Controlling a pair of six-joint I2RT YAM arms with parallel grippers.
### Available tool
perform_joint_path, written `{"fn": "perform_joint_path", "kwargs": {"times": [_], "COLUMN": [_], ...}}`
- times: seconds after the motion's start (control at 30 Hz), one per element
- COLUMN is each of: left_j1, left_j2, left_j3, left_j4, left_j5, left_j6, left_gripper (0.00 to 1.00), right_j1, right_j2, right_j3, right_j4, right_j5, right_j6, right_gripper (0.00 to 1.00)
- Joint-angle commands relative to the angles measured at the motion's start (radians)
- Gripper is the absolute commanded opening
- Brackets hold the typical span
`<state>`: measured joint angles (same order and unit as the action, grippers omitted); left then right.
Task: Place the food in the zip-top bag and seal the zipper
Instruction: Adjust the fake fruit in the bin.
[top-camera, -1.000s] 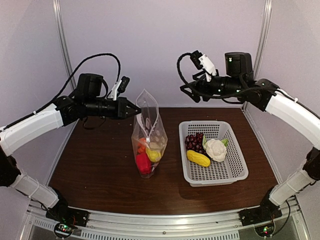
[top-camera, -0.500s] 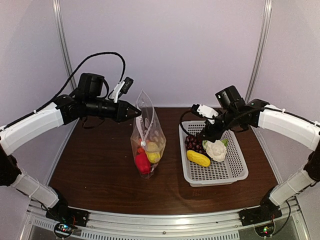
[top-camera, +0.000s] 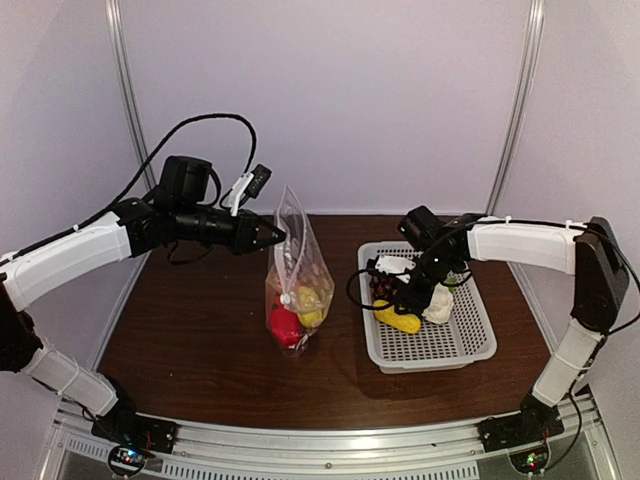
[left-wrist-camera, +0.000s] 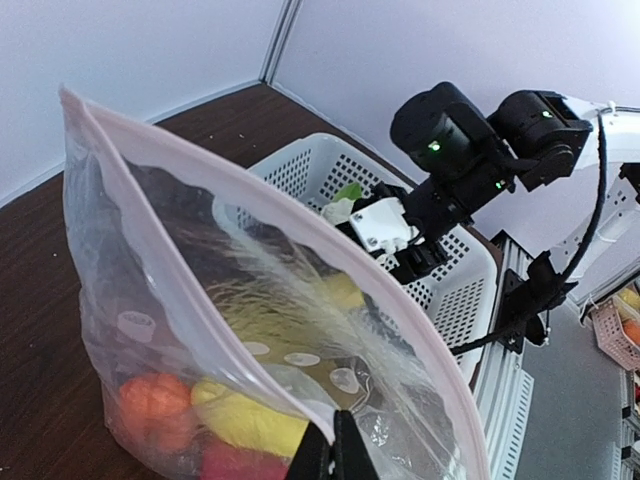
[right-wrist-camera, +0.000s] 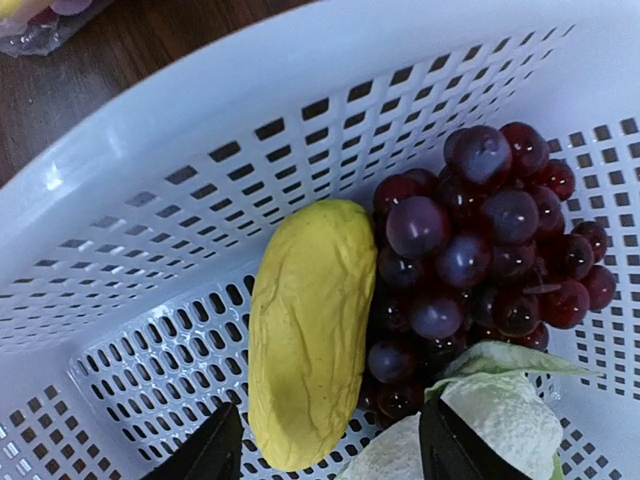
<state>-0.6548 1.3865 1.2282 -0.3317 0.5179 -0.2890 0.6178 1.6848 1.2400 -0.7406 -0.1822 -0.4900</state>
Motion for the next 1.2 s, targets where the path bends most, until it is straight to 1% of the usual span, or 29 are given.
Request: {"fn": "perform_joint_path", "kwargs": {"times": [0.0,0.1,0.37,0.53,0.9,1.0,1.17], "left_j1": [0.004,0.017,0.021,0.024,0.029,0.029,0.029], "left_j2": [0.005,0.004,-0.043,-0.035,-0.035,-0.037,-0.030], "left_j3": [-0.045,-0.046,-0.087,-0.078,-0.077,-0.080,-0.081], "left_j4": [0.090,0.074,0.081,0.068,0.058,0.056,0.056], "left_j5": [0.059,0.097,0.066,0.085,0.087,0.078,0.081], "left_j6": [0.030,0.021,0.037,0.039,0.040,0.043,0.043], "left_gripper": [0.00,0.00,0.00,0.00,0.00,0.00,0.00], "right_j1": [0.006,0.008,0.010,0.013,0.012,0.012,0.012], "right_j2": [0.074,0.096,0.142,0.137,0.144,0.157,0.132], "right_j3": [0.063,0.073,0.066,0.056,0.018,0.028,0.020], "right_j4": [-0.059,-0.060,-0.048,-0.048,-0.026,-0.029,-0.022], "right_j5": [0.004,0.003,-0.009,-0.017,-0.042,-0.056,-0.058], "right_j6": [-0.001,0.003,0.019,0.027,0.044,0.053,0.059], "right_gripper": [0.60,0.59,0.58,0.65,0.66,0.66,0.62]}}
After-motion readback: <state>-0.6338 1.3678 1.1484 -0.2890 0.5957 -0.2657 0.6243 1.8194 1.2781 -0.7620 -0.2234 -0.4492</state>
